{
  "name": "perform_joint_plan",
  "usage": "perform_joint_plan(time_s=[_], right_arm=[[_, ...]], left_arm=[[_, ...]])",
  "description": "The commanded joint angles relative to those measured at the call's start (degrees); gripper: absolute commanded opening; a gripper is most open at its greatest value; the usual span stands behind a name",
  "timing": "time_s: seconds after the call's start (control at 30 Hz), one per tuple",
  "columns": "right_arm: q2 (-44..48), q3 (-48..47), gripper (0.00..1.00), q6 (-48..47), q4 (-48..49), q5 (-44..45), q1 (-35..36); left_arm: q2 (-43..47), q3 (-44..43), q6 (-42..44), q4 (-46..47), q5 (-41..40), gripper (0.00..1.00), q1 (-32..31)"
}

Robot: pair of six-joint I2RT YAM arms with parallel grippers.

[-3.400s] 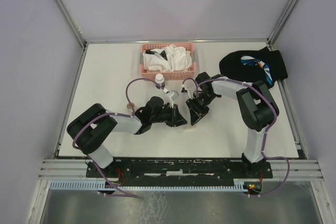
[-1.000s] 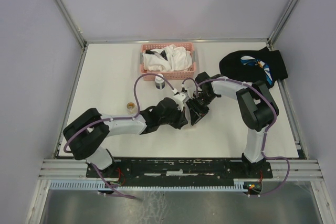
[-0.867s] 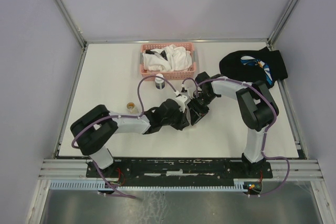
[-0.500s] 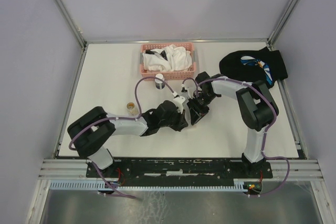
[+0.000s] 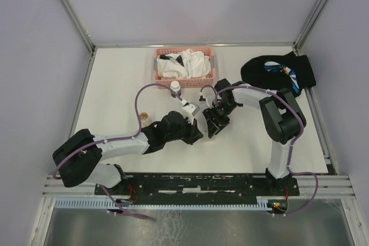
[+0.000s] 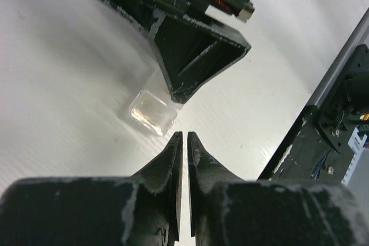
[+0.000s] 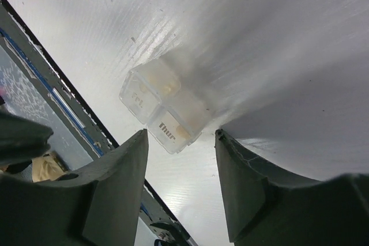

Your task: Sort the pills into containers

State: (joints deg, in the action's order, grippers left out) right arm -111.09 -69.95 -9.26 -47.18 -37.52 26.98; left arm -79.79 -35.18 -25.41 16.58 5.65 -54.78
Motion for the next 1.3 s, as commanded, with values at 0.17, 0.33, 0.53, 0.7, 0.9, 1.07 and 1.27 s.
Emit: perform_joint_plan(time_s=[0.17, 0.33, 0.53, 0.7, 0.9, 1.07, 1.27], right_arm=[[6.76, -1.66, 0.64, -1.01, 0.34, -3.2, -2.16], [12.95, -1.35, 0.64, -2.88, -0.59, -4.94, -4.74], [24.35, 0.16, 0.66, -8.61, -1.14, -3.56, -7.97], [35.56, 0.86, 0.72, -13.69, -0.37, -2.46, -11.87], [47.44, 2.57, 0.99, -13.79, 6.38, 3.41, -15.81], [51.28, -2.08, 0.99, -5.31, 9.18, 16.74, -16.18], [52.54, -13.4, 0.99, 2.13, 4.84, 18.52, -16.18]], left_arm=[[13.1, 1.76, 2.06, 0.76, -2.57, 0.33, -0.15], [18.77, 2.44, 1.67, 1.75, -4.65, 0.68, 0.58], [22.92, 0.73, -0.79, -0.82, -5.99, 0.87, 3.34], [26.06, -2.25, -2.2, -5.58, -6.53, 0.94, 5.3], [29.72, -7.65, -3.11, -12.96, -10.01, 0.99, 5.92], [31.99, -13.38, -1.13, -17.94, -9.59, 0.99, 6.02], [33.88, -19.92, 0.79, -22.39, -7.67, 0.99, 6.09]])
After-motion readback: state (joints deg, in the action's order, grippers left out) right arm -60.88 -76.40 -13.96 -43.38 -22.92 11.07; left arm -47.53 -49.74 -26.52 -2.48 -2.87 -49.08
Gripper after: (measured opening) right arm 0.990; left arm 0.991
